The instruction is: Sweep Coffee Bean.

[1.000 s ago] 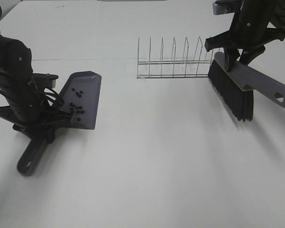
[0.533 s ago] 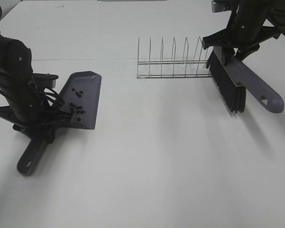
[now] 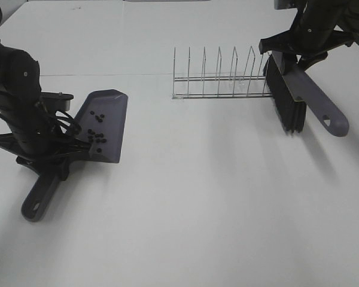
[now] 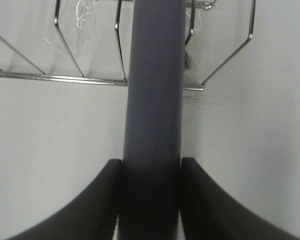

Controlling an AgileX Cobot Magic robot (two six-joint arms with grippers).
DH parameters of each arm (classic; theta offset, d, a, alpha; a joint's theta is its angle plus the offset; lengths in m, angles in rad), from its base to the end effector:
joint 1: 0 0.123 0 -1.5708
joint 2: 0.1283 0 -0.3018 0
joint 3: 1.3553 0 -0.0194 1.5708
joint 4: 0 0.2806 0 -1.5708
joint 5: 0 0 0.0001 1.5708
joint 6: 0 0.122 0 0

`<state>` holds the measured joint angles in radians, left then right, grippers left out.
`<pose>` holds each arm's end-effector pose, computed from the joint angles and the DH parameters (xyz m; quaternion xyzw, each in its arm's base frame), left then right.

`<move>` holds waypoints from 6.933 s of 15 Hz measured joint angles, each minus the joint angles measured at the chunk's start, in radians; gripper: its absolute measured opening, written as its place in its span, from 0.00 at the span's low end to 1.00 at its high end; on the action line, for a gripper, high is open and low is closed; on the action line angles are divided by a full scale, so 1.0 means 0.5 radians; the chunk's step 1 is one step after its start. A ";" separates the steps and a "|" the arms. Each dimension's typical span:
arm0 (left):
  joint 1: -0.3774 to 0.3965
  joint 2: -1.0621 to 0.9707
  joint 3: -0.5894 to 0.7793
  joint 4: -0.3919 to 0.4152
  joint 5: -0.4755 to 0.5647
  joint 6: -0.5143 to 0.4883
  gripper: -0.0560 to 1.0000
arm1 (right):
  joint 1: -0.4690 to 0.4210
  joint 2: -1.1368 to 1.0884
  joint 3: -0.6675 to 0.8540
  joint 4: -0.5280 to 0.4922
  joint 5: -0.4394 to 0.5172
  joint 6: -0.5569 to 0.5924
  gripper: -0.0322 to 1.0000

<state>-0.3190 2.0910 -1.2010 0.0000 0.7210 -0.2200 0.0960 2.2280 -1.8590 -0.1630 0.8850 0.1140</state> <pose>0.3768 -0.1244 0.0533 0.0495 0.9985 -0.0063 0.0226 0.5356 0.0362 0.1660 -0.0291 0.9767 -0.0507 0.2064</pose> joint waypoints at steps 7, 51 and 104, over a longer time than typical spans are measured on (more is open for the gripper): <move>0.000 0.000 0.000 0.000 0.000 0.000 0.36 | 0.000 0.218 -0.286 0.004 -0.012 -0.002 0.29; -0.110 -1.308 0.010 0.164 0.562 -0.016 0.70 | 0.000 -0.394 -0.264 0.310 0.664 -0.160 0.74; -0.110 -3.946 1.394 -0.194 0.690 0.716 0.70 | 0.000 -4.468 2.704 0.558 0.364 -0.528 0.73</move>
<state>-0.3740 0.1180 -0.5040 -0.0970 1.0660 0.1380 0.0960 -0.0060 -0.5070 0.1160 1.0670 -0.1500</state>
